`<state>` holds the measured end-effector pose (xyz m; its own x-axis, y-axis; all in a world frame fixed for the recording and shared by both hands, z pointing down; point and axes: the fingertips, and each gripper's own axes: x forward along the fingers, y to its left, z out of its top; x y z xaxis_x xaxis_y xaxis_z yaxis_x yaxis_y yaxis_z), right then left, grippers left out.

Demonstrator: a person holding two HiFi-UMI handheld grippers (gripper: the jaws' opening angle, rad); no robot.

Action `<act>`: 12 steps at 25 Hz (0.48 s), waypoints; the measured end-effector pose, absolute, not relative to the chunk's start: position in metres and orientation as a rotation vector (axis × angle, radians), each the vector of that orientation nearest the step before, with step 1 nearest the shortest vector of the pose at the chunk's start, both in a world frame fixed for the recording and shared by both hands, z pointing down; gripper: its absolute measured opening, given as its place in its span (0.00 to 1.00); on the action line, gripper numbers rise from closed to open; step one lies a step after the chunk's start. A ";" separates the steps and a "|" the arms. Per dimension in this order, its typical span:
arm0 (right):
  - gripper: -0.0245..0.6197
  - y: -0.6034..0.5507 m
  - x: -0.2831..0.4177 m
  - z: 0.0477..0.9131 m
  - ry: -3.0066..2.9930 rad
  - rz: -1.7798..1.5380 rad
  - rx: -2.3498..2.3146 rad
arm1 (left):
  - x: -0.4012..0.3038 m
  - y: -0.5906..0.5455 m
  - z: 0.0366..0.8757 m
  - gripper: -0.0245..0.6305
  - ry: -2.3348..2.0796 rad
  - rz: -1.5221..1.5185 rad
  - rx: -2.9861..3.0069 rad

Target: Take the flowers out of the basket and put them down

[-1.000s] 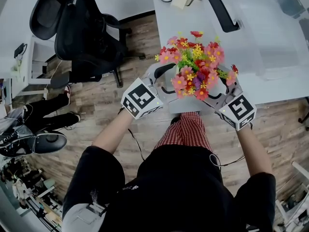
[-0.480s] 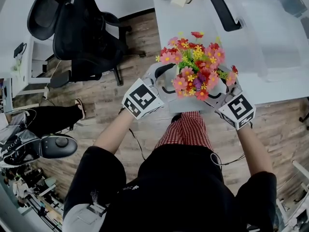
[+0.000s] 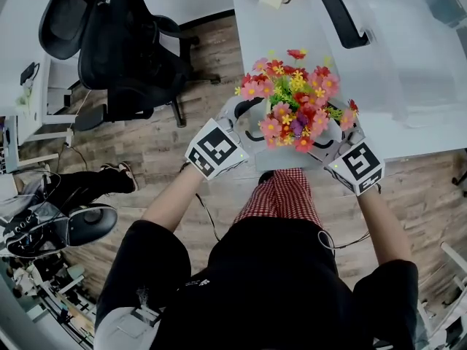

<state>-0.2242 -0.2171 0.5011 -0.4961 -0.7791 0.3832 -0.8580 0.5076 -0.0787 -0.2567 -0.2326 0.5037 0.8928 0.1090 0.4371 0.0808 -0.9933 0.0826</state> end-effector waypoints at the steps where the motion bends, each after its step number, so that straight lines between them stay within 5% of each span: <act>1: 0.72 -0.217 -0.224 0.503 -2.456 0.373 1.373 | -0.257 -0.233 0.505 0.65 0.148 0.699 2.995; 12: 0.72 -0.220 -0.225 0.509 -2.449 0.407 1.357 | -0.256 -0.235 0.511 0.65 0.135 0.733 2.984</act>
<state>-0.2252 -0.2202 0.5092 -0.5026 -0.7661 0.4006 -0.8545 0.5106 -0.0955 -0.2563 -0.2350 0.5112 0.8828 0.1005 0.4589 0.0693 -0.9940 0.0844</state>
